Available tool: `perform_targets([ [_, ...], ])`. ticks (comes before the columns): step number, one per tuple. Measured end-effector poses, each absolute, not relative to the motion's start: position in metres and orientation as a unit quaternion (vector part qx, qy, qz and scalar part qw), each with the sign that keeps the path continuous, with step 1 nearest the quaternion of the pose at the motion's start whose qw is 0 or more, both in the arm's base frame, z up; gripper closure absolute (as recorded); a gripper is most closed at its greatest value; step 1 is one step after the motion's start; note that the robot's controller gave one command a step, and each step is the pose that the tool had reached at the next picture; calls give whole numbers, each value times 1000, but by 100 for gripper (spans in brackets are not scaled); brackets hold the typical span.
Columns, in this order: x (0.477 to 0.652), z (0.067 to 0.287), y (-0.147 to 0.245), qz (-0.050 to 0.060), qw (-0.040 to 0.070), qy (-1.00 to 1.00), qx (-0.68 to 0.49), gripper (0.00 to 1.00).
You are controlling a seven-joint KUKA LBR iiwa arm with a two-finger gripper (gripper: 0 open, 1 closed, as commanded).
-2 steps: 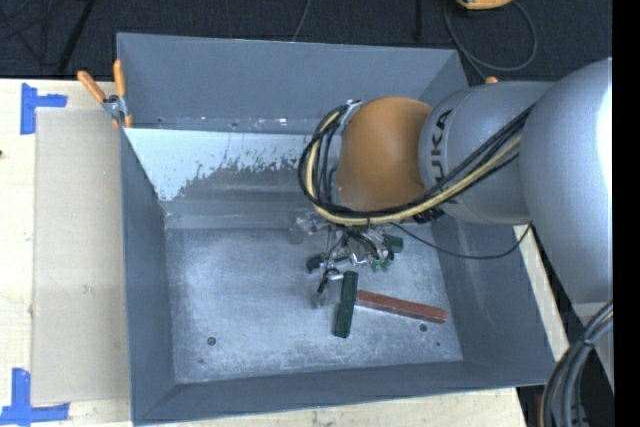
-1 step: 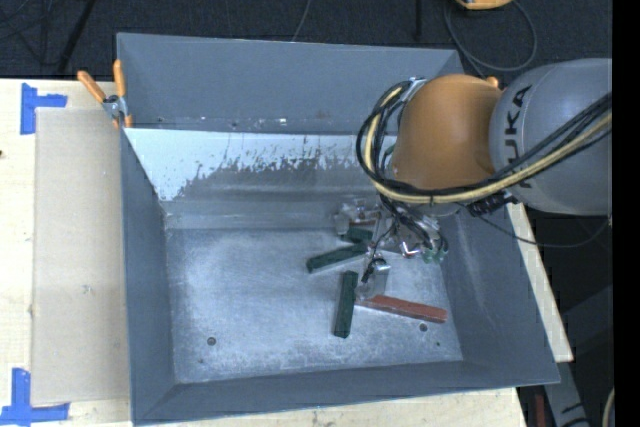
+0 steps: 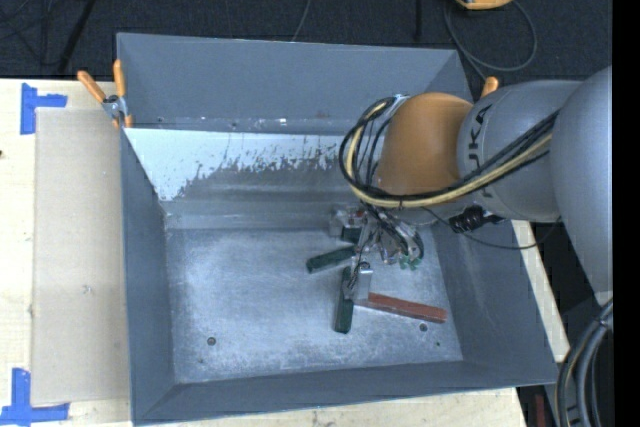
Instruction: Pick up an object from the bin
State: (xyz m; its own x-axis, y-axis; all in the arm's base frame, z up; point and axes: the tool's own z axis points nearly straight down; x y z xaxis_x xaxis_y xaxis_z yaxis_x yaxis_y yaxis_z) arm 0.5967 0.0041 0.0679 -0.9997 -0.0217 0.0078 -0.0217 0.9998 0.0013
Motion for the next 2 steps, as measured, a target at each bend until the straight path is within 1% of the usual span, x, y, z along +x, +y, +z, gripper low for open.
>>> perform_targets([
  [1, 602, 74, 4, -1, -6, -1000, 10, 100],
  [2, 598, 148, 9, 0, -4, -1000, 14, 100],
])
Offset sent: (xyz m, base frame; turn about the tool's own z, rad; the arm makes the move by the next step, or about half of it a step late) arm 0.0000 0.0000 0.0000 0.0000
